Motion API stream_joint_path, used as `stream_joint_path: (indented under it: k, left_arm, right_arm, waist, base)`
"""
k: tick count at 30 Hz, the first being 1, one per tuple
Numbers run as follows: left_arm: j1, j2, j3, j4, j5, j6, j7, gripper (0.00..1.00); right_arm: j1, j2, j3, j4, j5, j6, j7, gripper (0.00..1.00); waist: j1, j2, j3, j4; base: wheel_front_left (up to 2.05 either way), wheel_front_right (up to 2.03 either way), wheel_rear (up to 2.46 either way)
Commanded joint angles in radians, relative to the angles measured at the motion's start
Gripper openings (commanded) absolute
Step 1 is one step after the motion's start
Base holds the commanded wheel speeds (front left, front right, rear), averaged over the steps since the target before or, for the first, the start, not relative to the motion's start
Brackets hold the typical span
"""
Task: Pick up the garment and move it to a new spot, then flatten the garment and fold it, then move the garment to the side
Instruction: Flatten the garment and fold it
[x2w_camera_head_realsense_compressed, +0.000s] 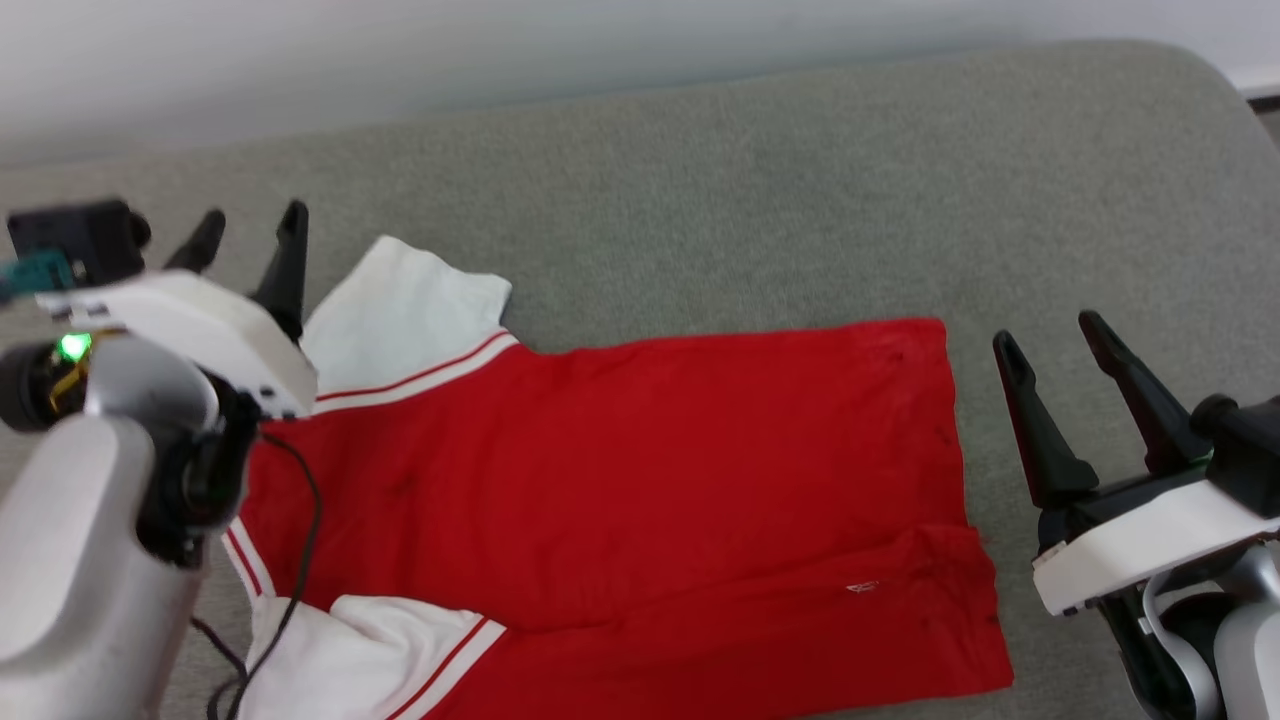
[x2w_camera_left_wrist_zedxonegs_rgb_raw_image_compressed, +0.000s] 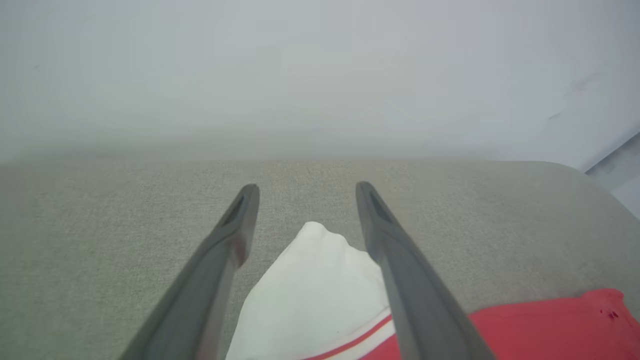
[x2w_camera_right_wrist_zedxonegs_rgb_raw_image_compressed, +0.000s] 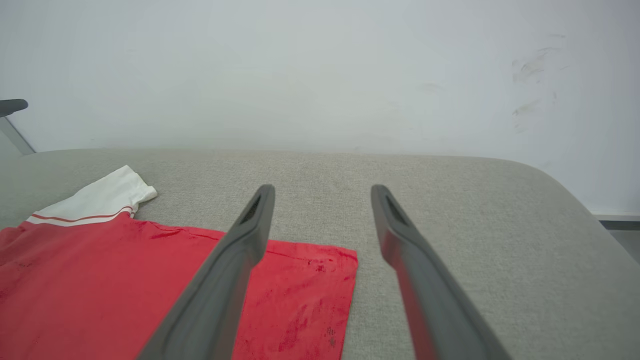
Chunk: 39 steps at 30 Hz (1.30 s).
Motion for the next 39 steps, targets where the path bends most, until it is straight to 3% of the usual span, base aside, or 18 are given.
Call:
stream_joint_path:
  k: [1, 5, 11, 18, 23, 24, 25, 26, 34, 39]
  left_arm:
    - [-0.048, 0.002, 0.002, 0.028, -0.014, -0.021, 0.019, 1.0]
    - [-0.17, 0.021, -0.021, 0.123, -0.046, -0.092, 0.11, 1.0]
    - [-0.305, 0.087, -0.076, 0.25, -0.096, -0.175, 0.36, 1.0]
    - [-0.391, 0.168, -0.126, 0.311, -0.122, -0.189, 0.639, 1.0]
    - [-0.363, 0.17, -0.155, 0.345, -0.172, -0.17, 0.797, 1.0]
    - [-0.358, 0.168, -0.159, 0.346, -0.172, -0.168, 0.802, 0.56]
    - [-0.352, 0.165, -0.161, 0.348, -0.175, -0.163, 0.805, 0.31]
    - [-0.344, 0.153, -0.158, 0.352, -0.185, -0.159, 0.808, 0.0]
    - [-0.338, 0.125, -0.134, 0.359, -0.193, -0.167, 0.722, 0.0]
    - [-0.386, 0.11, -0.123, 0.342, -0.169, -0.179, 0.639, 0.0]
  right_arm:
    - [-0.025, 0.014, -0.001, -0.007, 0.001, 0.0, 0.0, 1.0]
    - [-0.054, 0.031, 0.007, -0.005, -0.003, 0.0, -0.017, 1.0]
    - [-0.08, 0.044, 0.049, 0.024, 0.014, 0.0, -0.027, 1.0]
    - [-0.102, 0.056, 0.082, 0.061, 0.034, 0.0, -0.051, 1.0]
    - [-0.112, 0.061, 0.093, 0.078, 0.053, 0.0, -0.064, 1.0]
    - [-0.114, 0.057, 0.095, 0.082, 0.058, 0.0, -0.064, 1.0]
    - [-0.117, 0.054, 0.097, 0.087, 0.068, 0.0, -0.064, 1.0]
    - [-0.118, 0.047, 0.104, 0.092, 0.08, 0.0, -0.054, 1.0]
    - [-0.156, -0.02, 0.091, 0.139, 0.217, 0.0, 0.035, 1.0]
    - [-0.22, -0.091, 0.061, 0.219, 0.31, 0.0, 0.183, 1.0]
  waist:
    - [-0.0002, 0.0, 0.077, -0.029]
    - [-0.0002, 0.0, 0.127, -0.049]
    - [-0.0002, 0.0, 0.181, -0.095]
    - [-0.0002, 0.0, 0.23, -0.144]
    - [-0.0002, 0.0, 0.246, -0.164]
    - [-0.0002, 0.0, 0.247, -0.166]
    - [-0.0002, 0.0, 0.249, -0.167]
    - [-0.0002, 0.0, 0.248, -0.167]
    - [-0.0002, 0.0, 0.216, -0.137]
    - [-0.0002, 0.0, 0.199, -0.09]
  base:
    - [0.0, 0.0, 0.0]
    - [0.0, 0.0, 0.0]
    - [0.0, 0.0, 0.0]
    - [0.0, 0.0, 0.0]
    - [0.0, 0.0, 0.0]
    - [0.0, 0.0, 0.0]
    - [0.0, 0.0, 0.0]
    - [0.0, 0.0, 0.0]
    - [0.0, 0.0, 0.0]
    - [0.0, 0.0, 0.0]
